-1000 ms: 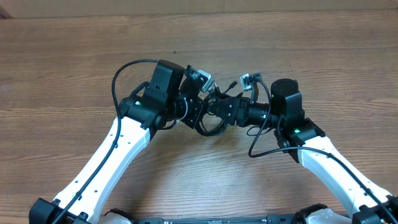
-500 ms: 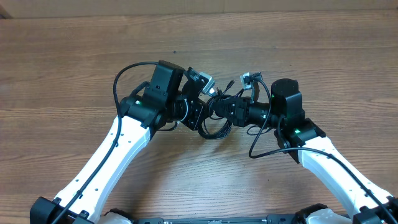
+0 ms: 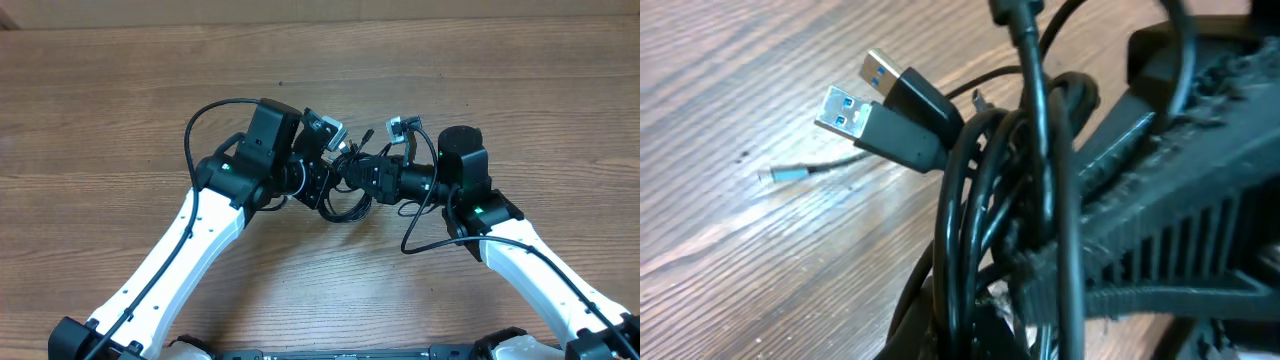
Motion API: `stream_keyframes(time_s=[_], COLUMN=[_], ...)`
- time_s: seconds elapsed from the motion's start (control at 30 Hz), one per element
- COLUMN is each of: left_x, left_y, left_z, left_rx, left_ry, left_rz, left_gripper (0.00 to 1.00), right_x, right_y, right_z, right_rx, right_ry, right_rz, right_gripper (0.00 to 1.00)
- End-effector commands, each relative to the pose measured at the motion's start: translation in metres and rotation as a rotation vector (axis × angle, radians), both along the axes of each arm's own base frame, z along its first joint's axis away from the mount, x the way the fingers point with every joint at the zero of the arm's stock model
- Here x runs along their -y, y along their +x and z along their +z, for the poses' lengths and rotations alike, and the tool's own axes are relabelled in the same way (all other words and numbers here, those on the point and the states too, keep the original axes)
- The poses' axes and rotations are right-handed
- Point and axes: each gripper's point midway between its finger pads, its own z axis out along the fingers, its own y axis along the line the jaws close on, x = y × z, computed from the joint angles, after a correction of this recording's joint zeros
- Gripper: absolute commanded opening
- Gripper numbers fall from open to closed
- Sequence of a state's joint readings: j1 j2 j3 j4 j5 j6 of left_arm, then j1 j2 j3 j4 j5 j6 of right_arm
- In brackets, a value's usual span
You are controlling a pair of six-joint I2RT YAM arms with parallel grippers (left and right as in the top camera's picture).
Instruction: Untangle cables
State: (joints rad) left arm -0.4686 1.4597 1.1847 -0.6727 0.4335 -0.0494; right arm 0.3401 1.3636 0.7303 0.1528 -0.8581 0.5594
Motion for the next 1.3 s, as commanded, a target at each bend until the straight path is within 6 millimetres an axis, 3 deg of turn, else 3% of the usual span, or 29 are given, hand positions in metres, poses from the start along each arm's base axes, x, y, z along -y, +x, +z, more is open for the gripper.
stream_keyframes(time_s=[0.0, 0.1, 0.2, 0.63, 0.87, 1.07, 1.27], left_x=[-0.032, -0.039, -0.039, -0.039, -0.038, -0.037, -0.036], left_y=[0.029, 0.030, 0.030, 0.030, 0.030, 0.032, 0.033], left_z=[-0.001, -0.004, -0.004, -0.004, -0.003, -0.002, -0.001], left_rx=[0.064, 0.062, 0.057, 0.041, 0.037, 0.044, 0.051], left_ry=[0.135, 0.160, 0.160, 0.146, 0.136, 0.131, 0.126], left_rz=[0.225, 0.257, 0.260, 0.288, 0.288, 0.289, 0.289], left_gripper=[0.04, 0.04, 0.04, 0.04, 0.04, 0.04, 0.04], right_x=[-0.015, -0.017, -0.017, -0.017, -0.017, -0.015, -0.015], right_y=[-0.034, -0.051, -0.059, -0.061, -0.055, -0.035, -0.036], right_z=[0.041, 0.065, 0.074, 0.076, 0.070, 0.043, 0.039], right_rx=[0.129, 0.263, 0.323, 0.340, 0.293, 0.121, 0.088], right_ry=[0.134, 0.197, 0.218, 0.223, 0.209, 0.140, 0.135], right_rz=[0.250, 0.372, 0.423, 0.436, 0.402, 0.252, 0.250], right_gripper=[0.04, 0.04, 0.04, 0.04, 0.07, 0.09, 0.04])
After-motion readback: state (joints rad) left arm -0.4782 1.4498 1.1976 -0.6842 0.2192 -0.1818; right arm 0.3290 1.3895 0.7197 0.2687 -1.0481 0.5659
